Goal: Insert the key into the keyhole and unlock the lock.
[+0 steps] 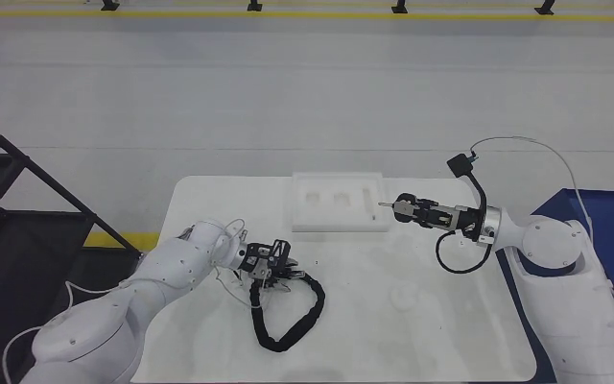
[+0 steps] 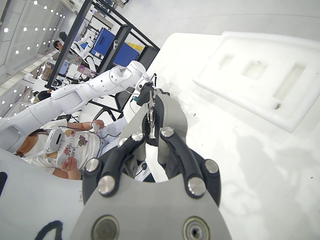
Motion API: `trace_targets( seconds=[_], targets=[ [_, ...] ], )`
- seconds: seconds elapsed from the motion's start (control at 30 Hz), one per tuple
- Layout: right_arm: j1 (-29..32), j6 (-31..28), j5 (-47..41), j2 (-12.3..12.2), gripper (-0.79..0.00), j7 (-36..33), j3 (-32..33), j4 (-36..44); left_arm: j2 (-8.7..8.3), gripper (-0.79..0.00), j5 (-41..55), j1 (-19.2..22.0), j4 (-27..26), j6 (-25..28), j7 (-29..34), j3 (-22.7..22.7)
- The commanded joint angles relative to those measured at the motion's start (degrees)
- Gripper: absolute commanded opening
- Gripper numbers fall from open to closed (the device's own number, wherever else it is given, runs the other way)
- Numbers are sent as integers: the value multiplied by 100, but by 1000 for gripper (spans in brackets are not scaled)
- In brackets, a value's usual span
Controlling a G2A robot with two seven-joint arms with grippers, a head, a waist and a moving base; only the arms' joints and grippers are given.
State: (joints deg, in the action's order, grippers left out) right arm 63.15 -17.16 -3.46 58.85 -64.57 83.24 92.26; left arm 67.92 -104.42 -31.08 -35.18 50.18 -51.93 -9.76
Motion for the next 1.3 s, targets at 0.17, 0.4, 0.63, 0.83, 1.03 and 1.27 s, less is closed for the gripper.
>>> trace_targets(
  seconds=[0.17,0.4,0.63,0.83,1.03,1.27],
  targets=[
    [0,0,0,0,-785,0,0,0,126,-785,-44,45,192,-46,-105,-4],
    [0,0,0,0,-785,0,0,0,176,-785,279,74,245,82,-135,-125],
    [0,0,0,0,-785,0,0,0,73,-785,1022,37,-141,232,14,-245],
    [0,0,0,0,-785,0,0,0,-108,-785,1662,-97,-620,255,36,-321],
    [0,0,0,0,-785,0,0,0,-373,-785,2284,-230,-1229,49,-169,-445],
    [0,0,0,0,-785,0,0,0,-682,-785,2280,-226,-1912,-373,-592,-479]
  ],
)
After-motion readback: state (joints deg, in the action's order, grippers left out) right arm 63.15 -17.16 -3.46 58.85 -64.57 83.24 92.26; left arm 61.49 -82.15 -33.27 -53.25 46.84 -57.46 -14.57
